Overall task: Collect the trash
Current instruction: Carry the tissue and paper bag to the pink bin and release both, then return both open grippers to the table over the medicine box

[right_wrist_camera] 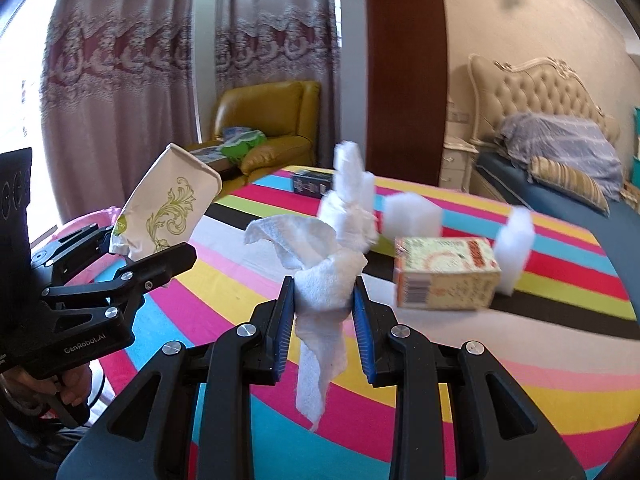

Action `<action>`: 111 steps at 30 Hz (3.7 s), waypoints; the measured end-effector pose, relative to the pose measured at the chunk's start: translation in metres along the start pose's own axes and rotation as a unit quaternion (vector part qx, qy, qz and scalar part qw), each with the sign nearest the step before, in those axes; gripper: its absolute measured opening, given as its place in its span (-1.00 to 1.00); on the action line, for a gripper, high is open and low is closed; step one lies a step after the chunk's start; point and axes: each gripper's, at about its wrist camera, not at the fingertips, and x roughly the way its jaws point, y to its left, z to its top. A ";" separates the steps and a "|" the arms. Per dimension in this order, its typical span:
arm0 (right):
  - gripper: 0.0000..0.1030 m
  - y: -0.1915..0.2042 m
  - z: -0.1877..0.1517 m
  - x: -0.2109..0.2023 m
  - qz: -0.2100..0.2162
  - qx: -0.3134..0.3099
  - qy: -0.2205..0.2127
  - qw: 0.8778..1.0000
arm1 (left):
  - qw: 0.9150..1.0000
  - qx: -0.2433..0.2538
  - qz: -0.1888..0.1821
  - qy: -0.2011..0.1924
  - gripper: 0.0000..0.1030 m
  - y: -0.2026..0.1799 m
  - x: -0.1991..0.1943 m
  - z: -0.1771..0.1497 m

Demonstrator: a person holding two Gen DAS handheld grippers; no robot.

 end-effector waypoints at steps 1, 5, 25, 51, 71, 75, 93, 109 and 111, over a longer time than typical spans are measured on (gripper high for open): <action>-0.44 0.008 0.002 0.001 0.003 -0.008 -0.003 1.000 | 1.000 -0.002 0.004 0.000 0.08 0.007 -0.004 -0.001; -0.44 0.027 0.010 0.006 0.020 -0.027 -0.005 0.999 | 1.000 -0.008 0.022 -0.002 0.08 0.028 -0.018 -0.004; -0.44 0.213 0.063 0.088 0.196 -0.150 0.022 0.969 | 0.966 -0.088 0.240 0.031 0.08 0.218 -0.121 -0.042; 0.49 0.347 0.089 0.166 0.304 -0.191 0.061 0.931 | 0.937 -0.178 0.292 0.073 0.49 0.371 -0.147 -0.105; 0.61 0.194 0.054 0.100 0.187 -0.143 0.028 0.972 | 0.965 -0.136 0.220 0.045 0.91 0.285 -0.117 -0.054; 0.61 0.152 0.042 0.093 0.146 -0.111 0.034 0.983 | 0.974 -0.132 0.181 0.039 0.91 0.257 -0.099 -0.045; 0.64 -0.070 -0.006 0.043 -0.097 0.082 0.040 0.991 | 0.995 -0.040 -0.026 0.089 0.91 0.080 0.057 0.004; 0.64 -0.136 0.005 0.088 0.011 0.098 0.078 0.992 | 0.992 -0.014 -0.032 0.125 0.91 0.051 0.127 0.010; 0.64 -0.119 0.003 0.080 0.043 0.091 0.077 0.992 | 0.992 -0.019 -0.025 0.122 0.91 0.061 0.118 0.010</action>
